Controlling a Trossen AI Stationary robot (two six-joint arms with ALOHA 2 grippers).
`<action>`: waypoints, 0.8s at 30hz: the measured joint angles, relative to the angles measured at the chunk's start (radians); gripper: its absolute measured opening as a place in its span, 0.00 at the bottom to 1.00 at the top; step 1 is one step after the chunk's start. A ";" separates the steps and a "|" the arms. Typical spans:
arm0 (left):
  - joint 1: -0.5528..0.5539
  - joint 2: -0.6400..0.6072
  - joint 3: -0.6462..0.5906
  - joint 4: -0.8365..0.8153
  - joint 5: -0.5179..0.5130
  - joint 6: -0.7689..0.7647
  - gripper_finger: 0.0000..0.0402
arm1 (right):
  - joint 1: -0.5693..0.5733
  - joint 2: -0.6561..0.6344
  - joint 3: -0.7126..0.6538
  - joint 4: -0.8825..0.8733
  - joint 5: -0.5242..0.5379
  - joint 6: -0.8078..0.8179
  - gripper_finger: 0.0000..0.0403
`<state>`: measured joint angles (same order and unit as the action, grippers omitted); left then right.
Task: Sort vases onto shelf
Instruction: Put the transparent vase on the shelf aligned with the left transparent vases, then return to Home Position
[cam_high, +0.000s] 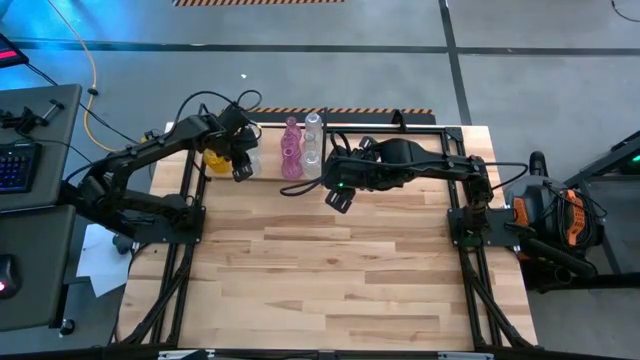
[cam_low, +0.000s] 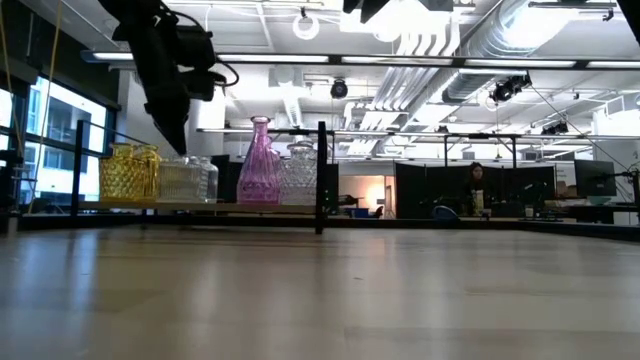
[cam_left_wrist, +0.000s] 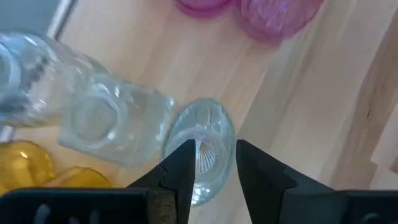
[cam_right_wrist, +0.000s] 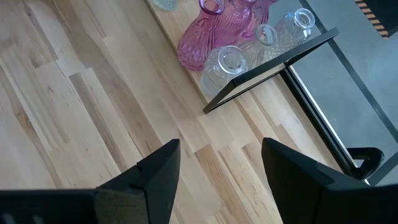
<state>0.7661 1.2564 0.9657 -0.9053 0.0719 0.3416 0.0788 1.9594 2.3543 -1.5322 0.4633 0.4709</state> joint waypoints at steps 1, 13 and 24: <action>-0.001 0.000 0.013 -0.004 0.000 -0.001 0.27 | 0.000 0.000 0.000 0.003 0.000 0.000 0.52; -0.003 -0.024 0.249 -0.127 0.032 -0.051 0.27 | 0.008 0.000 0.000 0.073 0.037 -0.047 0.52; 0.000 -0.368 0.275 -0.086 0.126 -0.215 0.26 | 0.010 -0.124 0.000 0.227 0.142 -0.113 0.52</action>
<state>0.7658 0.8886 1.2407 -0.9910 0.1974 0.1269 0.0891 1.8353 2.3539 -1.3048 0.6053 0.3576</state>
